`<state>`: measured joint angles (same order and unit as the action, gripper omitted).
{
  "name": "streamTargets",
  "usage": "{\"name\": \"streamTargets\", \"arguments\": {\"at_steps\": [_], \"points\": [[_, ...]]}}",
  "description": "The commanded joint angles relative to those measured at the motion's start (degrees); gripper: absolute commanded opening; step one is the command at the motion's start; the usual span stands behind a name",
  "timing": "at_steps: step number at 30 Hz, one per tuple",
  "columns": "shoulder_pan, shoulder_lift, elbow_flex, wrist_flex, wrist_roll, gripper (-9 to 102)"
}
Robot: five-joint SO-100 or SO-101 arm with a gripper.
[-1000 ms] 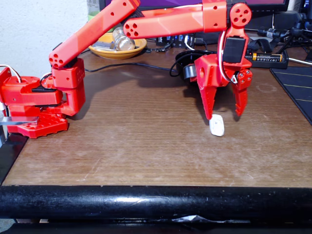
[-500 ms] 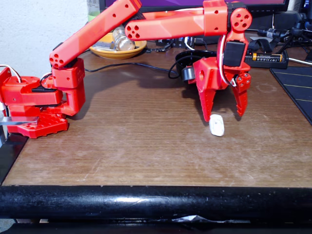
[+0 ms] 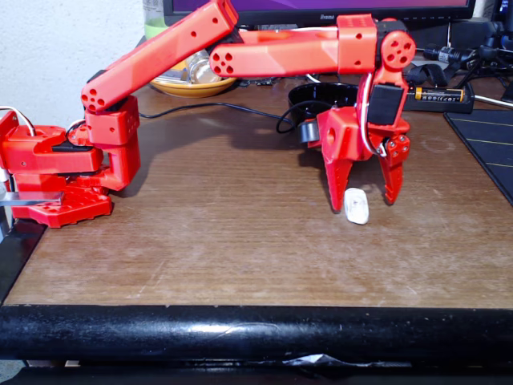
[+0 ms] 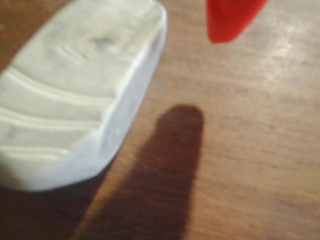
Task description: Ramasse la gomme et mets-la dans le bol.
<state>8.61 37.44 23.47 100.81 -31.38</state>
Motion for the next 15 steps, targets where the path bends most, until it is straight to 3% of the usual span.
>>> {"name": "streamTargets", "arguments": {"at_steps": [1, 15], "points": [[0.0, 1.5, -5.2, 2.2, -0.4, 31], [-1.1, -0.8, -6.9, 2.2, 0.3, 31]]}}
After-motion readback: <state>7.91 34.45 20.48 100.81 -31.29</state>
